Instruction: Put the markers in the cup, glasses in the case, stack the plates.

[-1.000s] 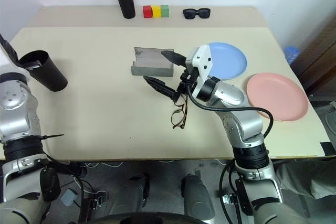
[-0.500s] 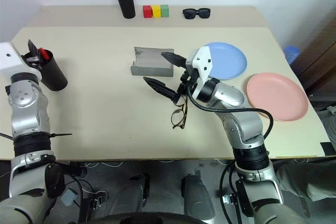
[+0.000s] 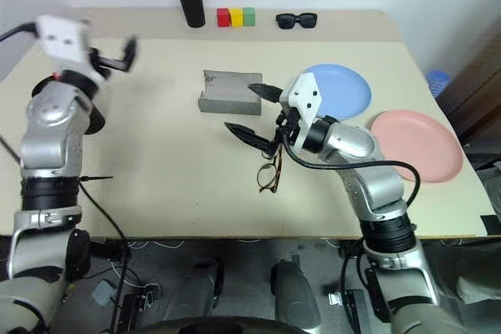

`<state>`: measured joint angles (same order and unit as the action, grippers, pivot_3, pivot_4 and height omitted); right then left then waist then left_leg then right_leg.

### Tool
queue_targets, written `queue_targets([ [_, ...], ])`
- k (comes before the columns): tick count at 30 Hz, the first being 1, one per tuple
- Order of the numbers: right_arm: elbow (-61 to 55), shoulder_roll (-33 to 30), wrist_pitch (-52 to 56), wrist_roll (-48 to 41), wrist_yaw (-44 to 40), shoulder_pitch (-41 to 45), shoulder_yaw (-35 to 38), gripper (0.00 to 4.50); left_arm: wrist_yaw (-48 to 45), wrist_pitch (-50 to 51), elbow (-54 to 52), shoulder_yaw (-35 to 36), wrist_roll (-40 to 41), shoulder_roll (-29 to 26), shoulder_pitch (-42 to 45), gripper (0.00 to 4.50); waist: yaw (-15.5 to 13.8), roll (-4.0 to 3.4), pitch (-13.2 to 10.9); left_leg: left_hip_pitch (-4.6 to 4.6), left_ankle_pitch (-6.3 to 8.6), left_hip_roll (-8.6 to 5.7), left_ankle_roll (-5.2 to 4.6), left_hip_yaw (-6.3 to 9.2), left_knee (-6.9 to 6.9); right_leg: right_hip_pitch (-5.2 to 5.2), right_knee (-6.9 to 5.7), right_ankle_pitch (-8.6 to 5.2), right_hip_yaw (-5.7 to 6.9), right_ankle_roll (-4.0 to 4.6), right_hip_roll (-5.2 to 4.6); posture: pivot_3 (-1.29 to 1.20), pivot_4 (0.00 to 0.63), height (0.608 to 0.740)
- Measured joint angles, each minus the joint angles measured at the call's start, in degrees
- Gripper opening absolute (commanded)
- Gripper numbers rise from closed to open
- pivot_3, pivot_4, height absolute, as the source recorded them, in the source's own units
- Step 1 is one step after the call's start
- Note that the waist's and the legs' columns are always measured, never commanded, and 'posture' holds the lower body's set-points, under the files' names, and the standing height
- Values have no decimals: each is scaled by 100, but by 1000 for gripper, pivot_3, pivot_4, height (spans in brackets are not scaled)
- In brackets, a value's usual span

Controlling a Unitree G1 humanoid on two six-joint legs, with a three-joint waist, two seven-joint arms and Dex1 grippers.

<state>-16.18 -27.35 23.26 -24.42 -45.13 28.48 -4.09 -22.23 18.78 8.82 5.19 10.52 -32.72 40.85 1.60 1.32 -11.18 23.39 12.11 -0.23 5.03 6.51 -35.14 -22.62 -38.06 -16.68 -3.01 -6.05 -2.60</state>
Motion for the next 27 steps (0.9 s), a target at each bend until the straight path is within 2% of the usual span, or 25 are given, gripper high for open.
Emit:
queue_targets([
  [3, 43, -633, 6, 190, -337, -126, -18, 4500, -1070, 697, 727, -989, -216, -88, 468, 4434, 77, -8, -6, 2, -1, 0, -2, 3, -2, -2, -6, -1, 1, 1, 5, 0, 150, 740],
  [5, 2, -1021, 5, 232, -596, -291, 17, 4500, -1666, 884, 1453, -1403, -305, 29, 901, 4434, 82, -8, -7, 6, -1, 0, -2, 2, -4, -2, -2, -2, 1, -1, 3, 0, 150, 740],
  [9, -161, -1439, 19, 228, -822, -552, 133, 4500, -2346, 411, 2762, -1964, -751, 327, 1586, 4434, 109, -7, -9, 8, 1, 0, -5, 0, 0, -8, 0, -3, -1, -2, 3, 0, 150, 740],
  [15, -645, -1590, 141, 215, -687, -1052, 445, 4500, -2888, -594, 4677, -2285, -1342, 875, 2373, 4434, 90, -6, -9, 13, 2, -2, -6, 0, -4, -7, 1, -4, -1, -5, -1, 0, 150, 740],
  [18, -807, -1620, 219, 211, -598, -1248, 537, 4500, -2989, -940, 5250, -2377, -1598, 990, 2610, 3571, 90, -6, -9, 14, 2, -2, -6, 0, -5, -7, 0, -4, -1, -6, -1, 0, 150, 740],
  [25, -998, -1664, 277, 167, -484, -1403, 744, 4500, -3034, -1242, 5772, -2339, -1756, 1135, 2752, 25, 88, -6, -9, 13, 2, -3, -7, 0, -5, -6, -2, -5, -1, -8, -2, 0, 150, 740],
  [27, -1003, -1664, 277, 167, -480, -1424, 745, 4500, -3124, -1453, 5772, -2232, -1753, 1133, 2743, 25, 88, -6, -9, 13, 2, -3, -7, 1, -6, -6, -2, -5, -1, -8, -2, 0, 150, 740],
])
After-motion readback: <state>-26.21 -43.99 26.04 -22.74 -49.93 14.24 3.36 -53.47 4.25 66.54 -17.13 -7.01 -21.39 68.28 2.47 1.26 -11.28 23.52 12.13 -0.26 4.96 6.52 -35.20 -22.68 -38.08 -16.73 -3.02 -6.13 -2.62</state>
